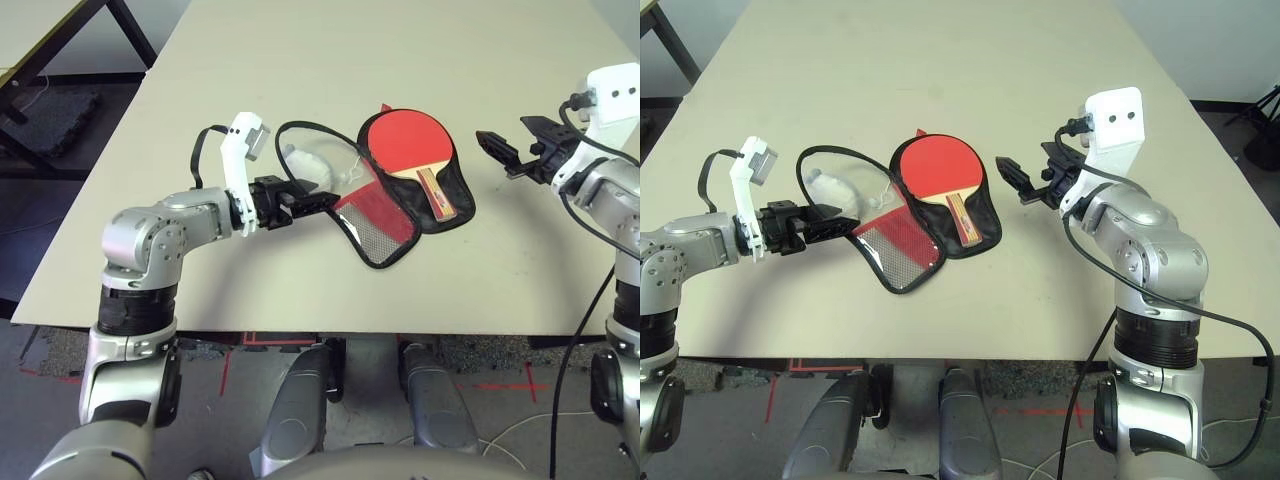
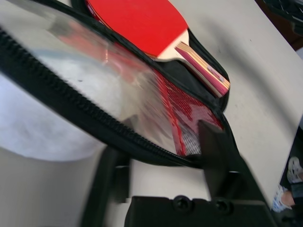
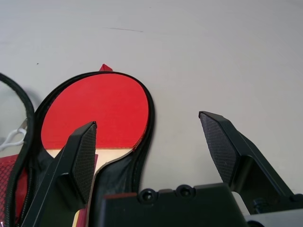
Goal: Store the ping-pong paddle in its case and zip it.
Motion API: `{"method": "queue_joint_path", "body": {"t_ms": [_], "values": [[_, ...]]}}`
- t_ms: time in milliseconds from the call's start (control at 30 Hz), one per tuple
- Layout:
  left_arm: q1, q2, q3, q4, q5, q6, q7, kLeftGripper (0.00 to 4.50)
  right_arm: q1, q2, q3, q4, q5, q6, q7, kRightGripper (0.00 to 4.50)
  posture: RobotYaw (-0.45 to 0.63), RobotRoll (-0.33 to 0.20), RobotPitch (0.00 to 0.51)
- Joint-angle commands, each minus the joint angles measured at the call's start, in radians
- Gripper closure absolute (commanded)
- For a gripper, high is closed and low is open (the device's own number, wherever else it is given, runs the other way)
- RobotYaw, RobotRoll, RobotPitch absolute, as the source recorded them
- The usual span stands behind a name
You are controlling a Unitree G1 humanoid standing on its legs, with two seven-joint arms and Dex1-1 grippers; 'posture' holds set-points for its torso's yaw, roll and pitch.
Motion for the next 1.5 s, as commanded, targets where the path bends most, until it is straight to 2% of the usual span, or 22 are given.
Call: {"method": "queue_joint_path", "body": {"t_ms": [33,133,467,600,800,933,1100,1300,1500], "values": [[-0.023,-0.009,-0.018,0.008,0.006,-0.020,-0.008,3.53,0.003,0.005,-0.003,-0.015,0.010,-0.010,-0.005,0.00,-0.05,0.000,0.215],[-0.044,-0.015,-0.022,0.014,0.007,-0.028,-0.012,4.48,0.007,0.005,-0.005,-0.017,0.009,-0.010,-0.005,0.00,-0.05,0.000,0.210],[-0.230,-0.099,-0.076,0.160,0.017,0.008,-0.006,4.48,0.025,-0.002,-0.006,-0.021,-0.013,-0.035,-0.023,0.00,-0.06,0.000,0.209],[-0.302,-0.146,-0.115,0.253,0.042,0.006,-0.007,3.38,0.025,0.008,-0.004,-0.025,-0.009,-0.038,-0.033,0.00,-0.07,0.000,0.213],[-0.370,-0.223,-0.167,0.359,0.094,-0.080,-0.047,1.41,0.022,0.013,-0.010,-0.031,-0.010,-0.040,-0.054,0.00,-0.08,0.000,0.216],[-0.406,-0.275,-0.155,0.415,0.113,-0.133,-0.048,0.04,0.018,0.002,-0.017,-0.037,-0.009,-0.036,-0.059,0.00,-0.09,0.000,0.215],[-0.463,-0.330,-0.109,0.500,0.118,-0.182,-0.034,0.04,-0.003,-0.007,-0.028,-0.043,-0.011,-0.034,-0.080,0.00,-0.10,0.000,0.215],[-0.467,-0.359,-0.110,0.549,0.138,-0.221,-0.046,0.04,-0.021,-0.007,-0.037,-0.045,-0.008,-0.024,-0.101,0.00,-0.11,0.000,0.214],[-0.475,-0.403,-0.097,0.632,0.175,-0.314,-0.021,0.04,0.014,0.016,-0.013,-0.050,-0.001,-0.013,-0.098,0.00,-0.10,0.000,0.221]]}}
